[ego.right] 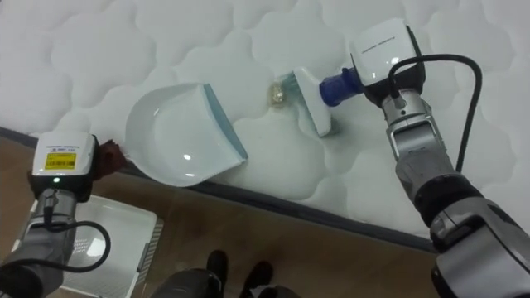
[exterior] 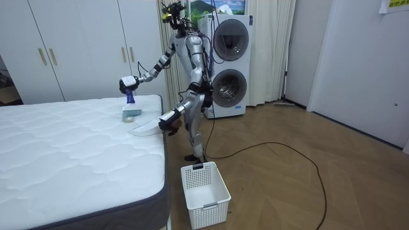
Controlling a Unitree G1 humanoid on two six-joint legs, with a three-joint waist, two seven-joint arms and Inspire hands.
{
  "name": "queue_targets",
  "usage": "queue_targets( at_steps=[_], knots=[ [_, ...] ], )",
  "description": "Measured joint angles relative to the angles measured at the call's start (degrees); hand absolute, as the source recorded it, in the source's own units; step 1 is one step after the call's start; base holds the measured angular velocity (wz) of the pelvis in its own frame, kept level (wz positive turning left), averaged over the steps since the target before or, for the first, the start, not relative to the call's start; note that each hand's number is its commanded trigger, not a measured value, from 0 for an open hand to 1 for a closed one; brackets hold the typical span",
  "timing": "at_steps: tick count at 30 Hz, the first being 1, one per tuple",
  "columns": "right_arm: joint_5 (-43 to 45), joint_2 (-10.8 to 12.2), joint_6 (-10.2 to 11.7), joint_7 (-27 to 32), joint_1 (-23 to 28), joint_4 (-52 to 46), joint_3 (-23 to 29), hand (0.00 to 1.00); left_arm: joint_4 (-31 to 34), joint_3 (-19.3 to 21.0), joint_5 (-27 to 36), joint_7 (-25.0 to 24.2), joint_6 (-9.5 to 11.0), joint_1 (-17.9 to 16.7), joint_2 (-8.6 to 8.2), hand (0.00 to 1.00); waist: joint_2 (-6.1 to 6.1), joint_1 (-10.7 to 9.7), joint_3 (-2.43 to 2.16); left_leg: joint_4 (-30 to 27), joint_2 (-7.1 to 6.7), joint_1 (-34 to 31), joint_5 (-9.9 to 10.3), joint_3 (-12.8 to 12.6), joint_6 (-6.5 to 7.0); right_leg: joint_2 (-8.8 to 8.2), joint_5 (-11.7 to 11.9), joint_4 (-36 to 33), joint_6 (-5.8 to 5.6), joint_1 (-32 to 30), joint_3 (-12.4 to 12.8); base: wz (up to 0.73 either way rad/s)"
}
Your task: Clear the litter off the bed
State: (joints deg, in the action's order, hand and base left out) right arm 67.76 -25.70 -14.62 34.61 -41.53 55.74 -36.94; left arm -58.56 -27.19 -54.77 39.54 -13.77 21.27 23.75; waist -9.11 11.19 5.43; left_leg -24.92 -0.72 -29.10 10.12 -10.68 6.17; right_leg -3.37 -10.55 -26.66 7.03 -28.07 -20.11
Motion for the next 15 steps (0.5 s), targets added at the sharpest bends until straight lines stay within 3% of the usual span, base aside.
queue_targets(
  at_steps=[11, 15],
  knots=[
    [1.4, 1.4, -0.2, -0.3, 0.0, -1.9, -0.1, 1.00, 0.3, 0.2, 0.2, 1.1, 0.0, -1.1, -0.19, 1.00, 0.41, 0.0, -0.04, 0.8, -0.06, 0.1, 0.0, 0.0, -0.03, 0.25, 0.1, 0.8, -0.08, 0.1, 0.1, 0.00],
    [2.0, 3.0, -0.3, -0.3, 0.0, -2.8, -0.1, 1.00, 0.3, -0.1, 1.2, 1.1, 0.0, -1.2, -0.22, 1.00, 0.41, 0.0, -0.04, 0.6, -0.06, 0.2, -0.1, 0.0, -0.09, 0.24, 0.0, 0.8, -0.08, 0.1, 0.1, 0.00]
  ],
)
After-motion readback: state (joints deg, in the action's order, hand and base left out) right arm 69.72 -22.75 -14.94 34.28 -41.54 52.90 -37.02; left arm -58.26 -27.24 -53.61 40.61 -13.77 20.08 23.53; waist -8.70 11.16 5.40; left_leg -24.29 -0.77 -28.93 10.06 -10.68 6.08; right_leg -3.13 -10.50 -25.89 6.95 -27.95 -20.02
